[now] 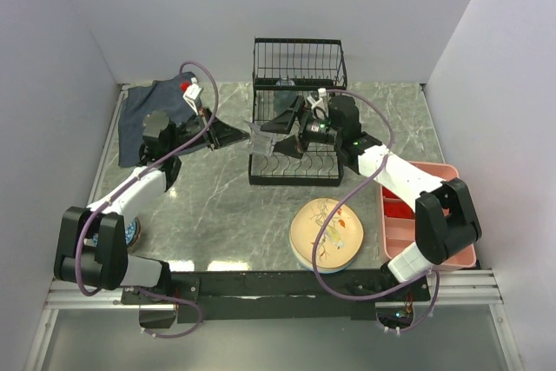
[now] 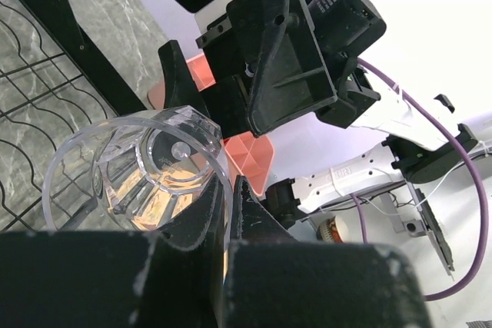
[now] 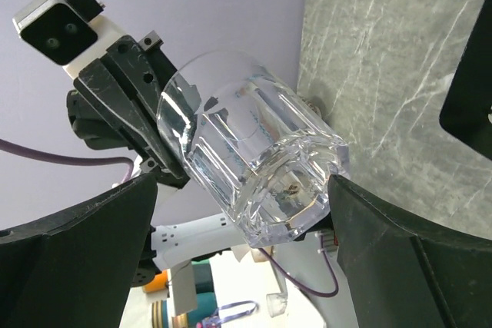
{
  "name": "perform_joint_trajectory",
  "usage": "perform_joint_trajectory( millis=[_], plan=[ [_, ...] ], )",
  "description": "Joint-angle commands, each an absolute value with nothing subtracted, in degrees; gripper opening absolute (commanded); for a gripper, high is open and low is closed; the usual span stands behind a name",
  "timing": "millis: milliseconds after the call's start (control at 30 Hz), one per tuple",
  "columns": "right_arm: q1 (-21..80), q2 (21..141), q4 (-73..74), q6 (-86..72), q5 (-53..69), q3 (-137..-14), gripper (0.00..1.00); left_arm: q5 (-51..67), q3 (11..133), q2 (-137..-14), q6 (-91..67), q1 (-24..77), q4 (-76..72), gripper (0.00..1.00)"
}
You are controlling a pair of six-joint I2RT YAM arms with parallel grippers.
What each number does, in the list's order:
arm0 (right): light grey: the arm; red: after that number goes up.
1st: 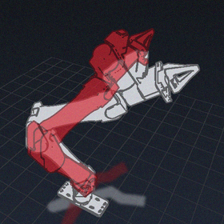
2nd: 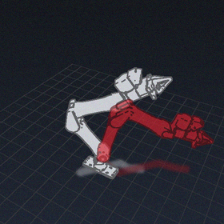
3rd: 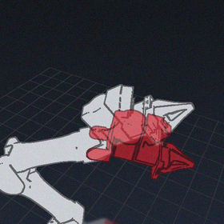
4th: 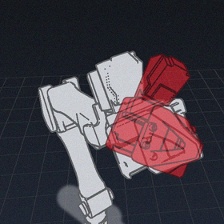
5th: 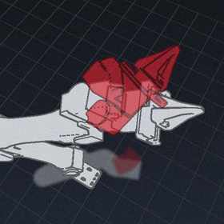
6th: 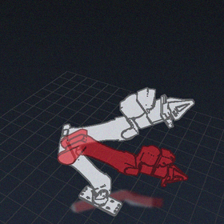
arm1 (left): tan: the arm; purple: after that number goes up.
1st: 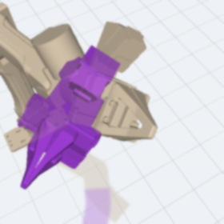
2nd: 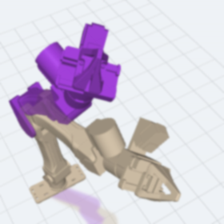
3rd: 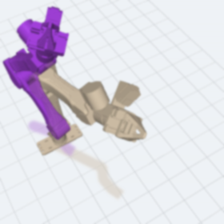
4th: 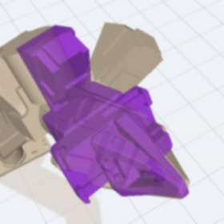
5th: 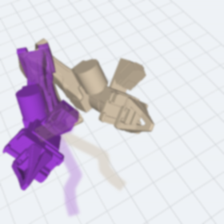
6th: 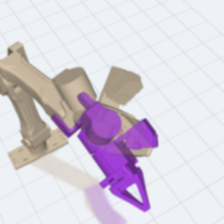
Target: Load the mixed dishes into the dish rack
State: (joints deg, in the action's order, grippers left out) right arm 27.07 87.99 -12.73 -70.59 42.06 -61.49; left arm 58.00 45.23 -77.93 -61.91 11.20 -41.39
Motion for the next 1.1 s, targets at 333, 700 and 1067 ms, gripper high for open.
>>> perform_joint_trajectory(
  millis=[333, 700, 1067],
  plan=[
    [27.9, 91.9, -16.0, -72.2, 42.5, -63.0, 1.00, 58.2, 49.7, -76.7, -64.3, 11.0, -45.6, 0.01],
    [27.9, 92.5, -17.3, -72.9, 42.9, -64.2, 1.00, 57.6, 49.3, -76.1, -65.4, 10.1, -44.8, 0.01],
    [28.7, 94.5, -20.4, -75.6, 44.3, -65.4, 1.00, 55.2, 48.3, -79.3, -73.0, 9.8, -48.9, 0.01]
  ],
)
